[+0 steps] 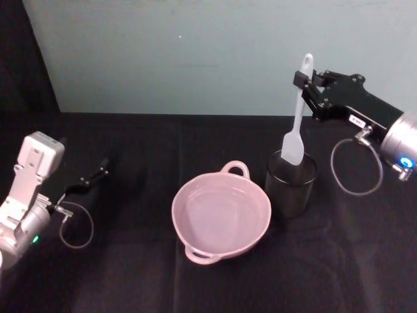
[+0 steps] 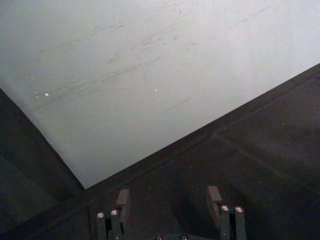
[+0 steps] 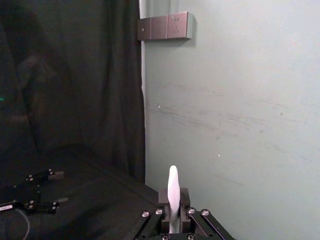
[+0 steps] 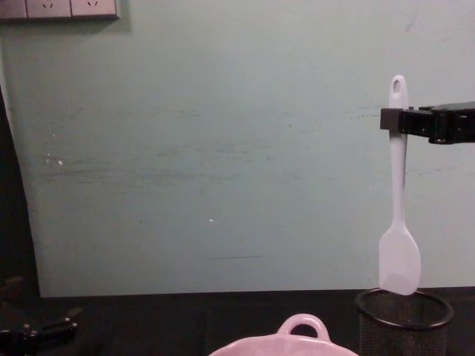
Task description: Use the one hand to pick up the spoon and stir the clear water in the bowl.
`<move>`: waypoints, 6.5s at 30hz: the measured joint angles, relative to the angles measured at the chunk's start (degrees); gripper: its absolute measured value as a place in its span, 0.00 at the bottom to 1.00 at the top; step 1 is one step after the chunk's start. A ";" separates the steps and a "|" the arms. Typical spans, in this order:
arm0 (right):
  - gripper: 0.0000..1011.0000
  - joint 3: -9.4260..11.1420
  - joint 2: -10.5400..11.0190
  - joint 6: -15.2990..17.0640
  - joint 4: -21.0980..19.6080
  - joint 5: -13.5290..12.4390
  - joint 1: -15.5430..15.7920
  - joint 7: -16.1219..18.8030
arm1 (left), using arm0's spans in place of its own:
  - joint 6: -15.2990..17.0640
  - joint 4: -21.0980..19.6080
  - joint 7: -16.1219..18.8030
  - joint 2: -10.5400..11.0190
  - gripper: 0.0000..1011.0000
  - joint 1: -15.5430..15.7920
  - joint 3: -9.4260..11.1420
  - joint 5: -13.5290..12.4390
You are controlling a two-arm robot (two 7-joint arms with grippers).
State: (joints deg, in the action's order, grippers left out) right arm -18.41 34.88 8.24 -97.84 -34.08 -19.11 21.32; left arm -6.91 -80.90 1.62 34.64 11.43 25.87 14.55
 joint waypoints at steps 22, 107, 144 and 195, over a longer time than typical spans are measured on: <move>0.12 0.05 -0.13 -0.22 0.44 -0.25 0.05 0.10 | 0.00 0.00 0.00 0.00 0.99 0.00 0.00 0.00; 0.12 -7.79 -10.55 -9.78 7.46 8.60 5.08 7.91 | 0.00 0.00 0.00 0.00 0.99 0.00 0.00 0.00; 0.12 -5.59 -13.44 -11.58 13.49 10.77 1.32 4.02 | 0.00 0.00 0.00 0.00 0.99 0.00 -0.01 0.00; 0.12 -4.50 -16.88 -12.92 16.31 11.18 1.59 2.76 | 0.00 0.00 0.00 0.00 0.99 0.00 0.00 0.00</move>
State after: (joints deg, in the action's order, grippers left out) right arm -22.91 18.00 -4.69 -81.53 -22.90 -17.52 24.08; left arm -6.91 -80.90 1.62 34.65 11.43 25.86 14.55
